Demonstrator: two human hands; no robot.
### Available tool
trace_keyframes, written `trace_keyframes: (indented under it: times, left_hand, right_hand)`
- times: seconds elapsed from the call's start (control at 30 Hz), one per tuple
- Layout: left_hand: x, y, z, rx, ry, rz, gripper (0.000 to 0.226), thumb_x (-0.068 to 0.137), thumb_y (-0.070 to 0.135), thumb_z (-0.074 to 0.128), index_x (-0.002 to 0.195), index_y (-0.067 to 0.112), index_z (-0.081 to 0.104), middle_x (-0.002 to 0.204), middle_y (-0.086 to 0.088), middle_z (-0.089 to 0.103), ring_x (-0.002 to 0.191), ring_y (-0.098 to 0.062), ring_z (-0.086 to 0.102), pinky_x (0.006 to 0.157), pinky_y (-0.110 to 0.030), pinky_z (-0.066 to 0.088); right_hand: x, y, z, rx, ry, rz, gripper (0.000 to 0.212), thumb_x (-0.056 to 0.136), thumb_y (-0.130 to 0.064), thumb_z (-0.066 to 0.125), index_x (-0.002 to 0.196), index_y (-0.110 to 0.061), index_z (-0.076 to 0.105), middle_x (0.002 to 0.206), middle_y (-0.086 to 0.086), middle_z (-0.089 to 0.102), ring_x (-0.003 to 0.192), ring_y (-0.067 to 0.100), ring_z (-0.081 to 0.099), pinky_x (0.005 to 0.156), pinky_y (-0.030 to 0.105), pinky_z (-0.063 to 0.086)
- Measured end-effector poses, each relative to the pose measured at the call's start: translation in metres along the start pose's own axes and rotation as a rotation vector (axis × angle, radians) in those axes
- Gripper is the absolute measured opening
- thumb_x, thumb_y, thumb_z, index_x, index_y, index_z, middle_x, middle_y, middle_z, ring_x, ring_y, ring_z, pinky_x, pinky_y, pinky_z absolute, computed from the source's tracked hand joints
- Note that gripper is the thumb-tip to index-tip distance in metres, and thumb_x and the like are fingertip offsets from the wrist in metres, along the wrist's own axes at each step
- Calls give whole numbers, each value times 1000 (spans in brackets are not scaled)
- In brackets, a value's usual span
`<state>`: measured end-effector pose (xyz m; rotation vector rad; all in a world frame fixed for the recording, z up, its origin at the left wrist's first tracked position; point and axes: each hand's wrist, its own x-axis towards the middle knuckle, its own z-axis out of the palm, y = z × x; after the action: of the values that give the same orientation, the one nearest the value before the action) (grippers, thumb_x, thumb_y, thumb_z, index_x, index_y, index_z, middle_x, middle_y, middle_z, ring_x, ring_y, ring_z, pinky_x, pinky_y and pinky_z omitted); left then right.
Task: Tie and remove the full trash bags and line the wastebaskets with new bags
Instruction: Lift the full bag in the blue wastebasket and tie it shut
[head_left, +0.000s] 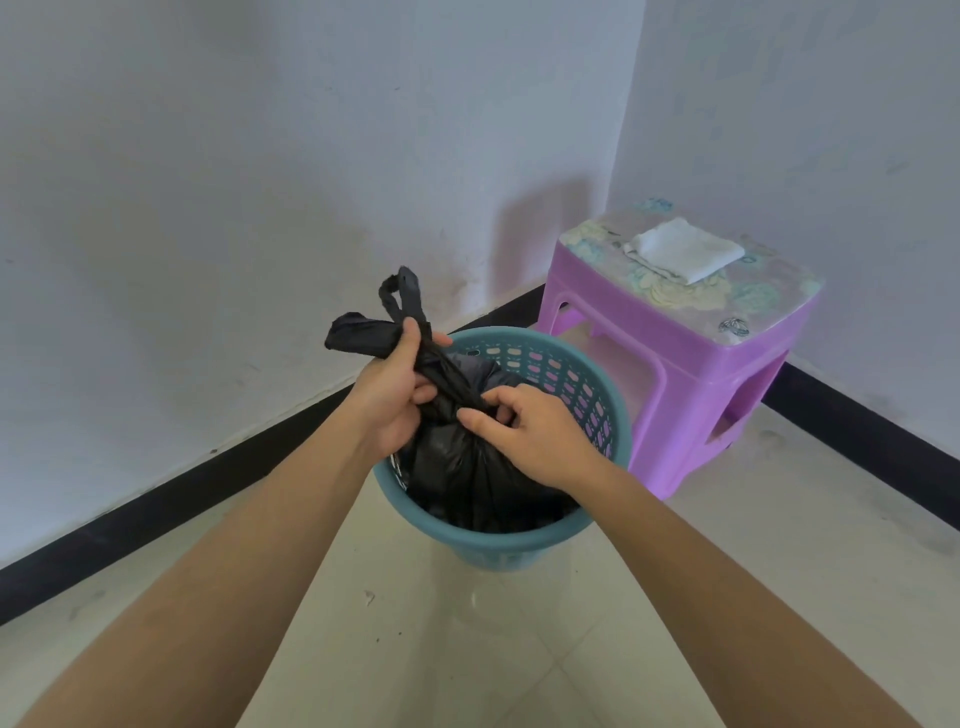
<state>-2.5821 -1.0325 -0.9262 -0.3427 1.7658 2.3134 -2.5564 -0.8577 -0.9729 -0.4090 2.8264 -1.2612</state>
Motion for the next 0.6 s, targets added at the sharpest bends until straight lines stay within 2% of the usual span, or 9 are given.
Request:
trace_keyframes:
  times: [0.07, 0.1, 0.17, 0.23, 0.33, 0.4, 0.47, 0.53, 0.6]
  left_hand:
    - [1, 0, 0, -65, 15, -23, 44, 100, 50, 43, 97, 12, 65, 49, 7, 25, 45, -7, 22, 41, -15, 31]
    - [1, -1, -1, -93, -11, -27, 38, 97, 48, 50, 90, 14, 64, 52, 6, 25, 46, -7, 23, 42, -15, 32]
    - [0, 0, -5, -125, -150, -9, 20, 92, 34, 65, 81, 17, 61, 59, 5, 29, 53, -7, 30, 50, -15, 40]
    - [0, 0, -9, -141, -250, -5, 7, 89, 14, 66, 93, 11, 60, 69, 2, 43, 63, -8, 43, 66, -20, 49]
    - [3, 0, -9, -113, -134, 7, 19, 100, 9, 48, 114, 1, 59, 80, -4, 58, 78, -15, 59, 83, -29, 53]
    - [4, 2, -3, 157, 14, 137, 24, 104, 18, 44, 111, 9, 64, 81, -1, 64, 86, -16, 65, 94, -34, 52]
    - [1, 7, 5, 415, 108, 315, 22, 103, 24, 46, 104, 19, 68, 89, 3, 71, 94, -14, 68, 96, -33, 51]
    - [-4, 11, 16, 374, 67, 379, 21, 103, 24, 47, 105, 22, 68, 96, 0, 74, 98, -15, 70, 93, -30, 53]
    - [-8, 13, 24, 198, -27, 319, 23, 105, 22, 43, 111, 17, 65, 93, -7, 75, 94, -20, 71, 89, -32, 56]
  right_hand:
    - [1, 1, 1, 54, 19, 41, 32, 90, -58, 58, 91, -29, 72, 80, -4, 62, 81, 11, 58, 80, 37, 49]
    - [1, 0, 1, 93, 43, 65, 31, 92, -51, 59, 90, -24, 74, 81, 0, 64, 82, 15, 59, 84, 39, 48]
    - [1, -1, 1, 255, 102, 149, 30, 95, -40, 60, 88, -15, 75, 83, 6, 70, 85, 21, 63, 89, 40, 49]
    - [1, -3, -1, 458, 143, 250, 28, 97, -37, 59, 91, -15, 75, 87, 5, 74, 89, 20, 67, 92, 40, 51]
    - [2, -3, -3, 546, 154, 301, 30, 100, -38, 54, 97, -16, 73, 95, 2, 74, 94, 17, 67, 92, 34, 50]
    - [2, -3, 0, 510, 152, 288, 38, 101, -40, 52, 98, -5, 68, 98, 13, 71, 95, 26, 65, 91, 39, 49]
    - [3, -3, 5, 480, 144, 276, 43, 101, -39, 50, 99, 2, 63, 101, 20, 68, 97, 33, 62, 92, 40, 48]
    - [5, -4, 8, 458, 121, 275, 42, 102, -37, 49, 102, 3, 64, 104, 20, 68, 99, 32, 62, 93, 36, 47]
    - [7, -3, 9, 467, 120, 288, 42, 102, -34, 49, 102, 6, 62, 105, 22, 67, 100, 33, 61, 86, 33, 46]
